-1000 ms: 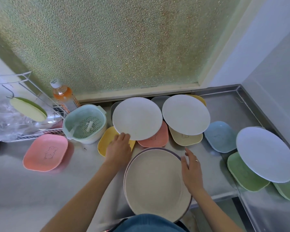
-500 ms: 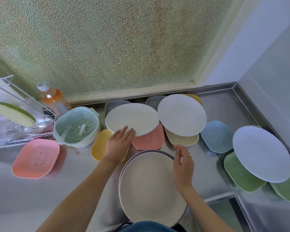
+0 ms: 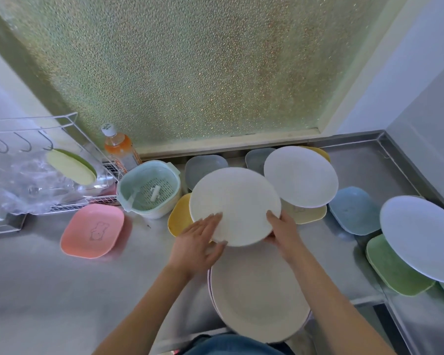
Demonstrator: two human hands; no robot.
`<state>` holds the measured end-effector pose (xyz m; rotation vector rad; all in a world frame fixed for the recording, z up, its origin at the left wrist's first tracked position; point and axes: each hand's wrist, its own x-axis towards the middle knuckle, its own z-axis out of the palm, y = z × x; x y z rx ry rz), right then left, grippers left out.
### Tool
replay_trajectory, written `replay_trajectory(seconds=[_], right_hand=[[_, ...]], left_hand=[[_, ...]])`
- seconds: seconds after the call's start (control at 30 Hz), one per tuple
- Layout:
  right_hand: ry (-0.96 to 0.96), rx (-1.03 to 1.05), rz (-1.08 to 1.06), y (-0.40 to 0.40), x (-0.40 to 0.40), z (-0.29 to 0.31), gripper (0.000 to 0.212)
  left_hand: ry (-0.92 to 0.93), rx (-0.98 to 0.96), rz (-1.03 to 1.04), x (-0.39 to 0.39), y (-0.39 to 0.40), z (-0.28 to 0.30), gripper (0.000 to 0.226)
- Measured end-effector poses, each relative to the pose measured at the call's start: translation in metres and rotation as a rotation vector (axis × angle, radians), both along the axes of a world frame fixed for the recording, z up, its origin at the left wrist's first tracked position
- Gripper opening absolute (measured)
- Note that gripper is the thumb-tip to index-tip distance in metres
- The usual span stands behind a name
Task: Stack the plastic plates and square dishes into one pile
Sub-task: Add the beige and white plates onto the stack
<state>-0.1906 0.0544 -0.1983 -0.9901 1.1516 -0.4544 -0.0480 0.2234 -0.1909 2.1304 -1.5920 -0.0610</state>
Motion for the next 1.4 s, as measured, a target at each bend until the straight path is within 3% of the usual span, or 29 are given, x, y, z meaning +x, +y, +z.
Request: replay_trajectory(seconds=[0.13, 0.3, 0.4, 0.53, 0.7, 0.87, 1.07, 1.27, 1.4], right_hand=[[0.127, -0.162, 0.173, 0.0, -0.053, 0.01, 0.027], [0.297, -0.301, 0.234, 0.016, -0.094, 0.002, 0.024], [0.493, -0.424, 0.167, 0.027, -0.11, -0.015, 0.02], [0.685, -0.53, 0.099, 0.045, -0.115, -0.026, 0.032], [1.041, -0.729, 0.311, 0.061, -0.118, -0.033, 0.039], [1.238, -0.791, 0.39, 0.059, -0.11, -0.034, 0.047], [1.217, -0.938, 0.301, 0.065, -0.113, -0.04, 0.045], [1.017, -1.064, 0.142, 0.034, -0.098, -0.03, 0.038], [0.698, -0.942, 0.079, -0.024, -0.078, -0.024, 0.039]], left_hand=[[0.431, 0.025, 0.255, 0.0, -0.001, 0.004, 0.074], [0.81, 0.13, 0.267, -0.017, -0.025, -0.003, 0.07], [0.785, 0.097, 0.234, -0.028, -0.021, -0.009, 0.055], [0.74, 0.035, 0.157, -0.04, -0.004, -0.025, 0.046], [0.705, 0.041, 0.164, -0.036, 0.013, -0.041, 0.046], [0.666, 0.145, 0.129, -0.032, 0.013, -0.045, 0.048], [0.565, 0.208, 0.11, -0.036, 0.008, -0.043, 0.041], [0.42, 0.239, 0.123, -0.019, -0.027, -0.028, 0.045], [0.39, 0.243, 0.009, -0.018, -0.09, -0.016, 0.042]])
